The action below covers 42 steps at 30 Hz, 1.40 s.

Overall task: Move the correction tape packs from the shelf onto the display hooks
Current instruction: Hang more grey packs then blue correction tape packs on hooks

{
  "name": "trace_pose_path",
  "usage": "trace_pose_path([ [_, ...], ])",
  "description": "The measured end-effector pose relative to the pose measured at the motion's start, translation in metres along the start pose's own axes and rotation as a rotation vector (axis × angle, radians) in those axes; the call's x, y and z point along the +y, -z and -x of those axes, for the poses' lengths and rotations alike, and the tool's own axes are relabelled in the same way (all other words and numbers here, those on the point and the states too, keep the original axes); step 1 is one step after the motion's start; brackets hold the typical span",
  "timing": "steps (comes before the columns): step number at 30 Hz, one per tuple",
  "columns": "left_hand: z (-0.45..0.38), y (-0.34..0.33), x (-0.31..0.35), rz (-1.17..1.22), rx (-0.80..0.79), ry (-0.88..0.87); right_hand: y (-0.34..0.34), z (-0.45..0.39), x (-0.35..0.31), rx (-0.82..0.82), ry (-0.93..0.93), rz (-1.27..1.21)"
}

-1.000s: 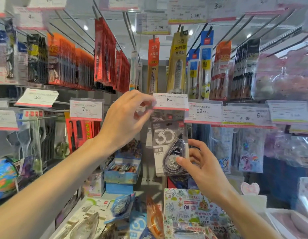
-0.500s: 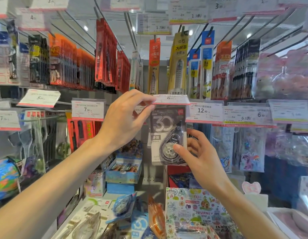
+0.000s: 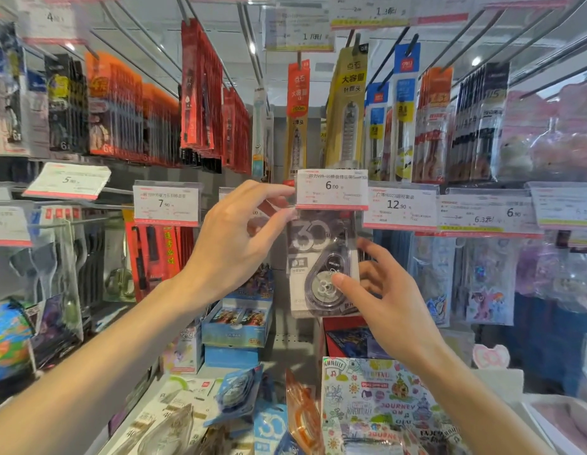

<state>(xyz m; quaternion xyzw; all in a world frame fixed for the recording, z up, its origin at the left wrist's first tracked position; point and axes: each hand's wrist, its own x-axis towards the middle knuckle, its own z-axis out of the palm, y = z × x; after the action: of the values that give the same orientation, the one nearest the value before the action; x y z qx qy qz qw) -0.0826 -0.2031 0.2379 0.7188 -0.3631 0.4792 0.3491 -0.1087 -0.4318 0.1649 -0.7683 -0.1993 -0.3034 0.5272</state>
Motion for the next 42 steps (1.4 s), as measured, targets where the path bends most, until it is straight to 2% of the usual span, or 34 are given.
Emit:
trace_pose_path([
  [7, 0.052, -0.032, -0.015, 0.106, -0.005, 0.230, -0.007, -0.009, 0.022, 0.111, -0.022, 0.051],
  [15, 0.050, -0.086, -0.053, 0.138, -0.135, 0.477, -0.024, -0.045, 0.052, 0.068, -0.117, 0.114],
  [25, 0.039, -0.128, -0.092, 0.238, -0.170, 0.544, -0.038, -0.087, 0.090, -0.047, -0.196, 0.102],
  [32, 0.039, -0.119, -0.092, 0.312, -0.154, 0.683, -0.025, -0.076, 0.083, -0.081, -0.264, 0.063],
  [42, 0.071, -0.057, -0.027, 0.423, -0.030, 0.730, 0.020, -0.005, 0.033, 0.060, -0.264, -0.166],
])
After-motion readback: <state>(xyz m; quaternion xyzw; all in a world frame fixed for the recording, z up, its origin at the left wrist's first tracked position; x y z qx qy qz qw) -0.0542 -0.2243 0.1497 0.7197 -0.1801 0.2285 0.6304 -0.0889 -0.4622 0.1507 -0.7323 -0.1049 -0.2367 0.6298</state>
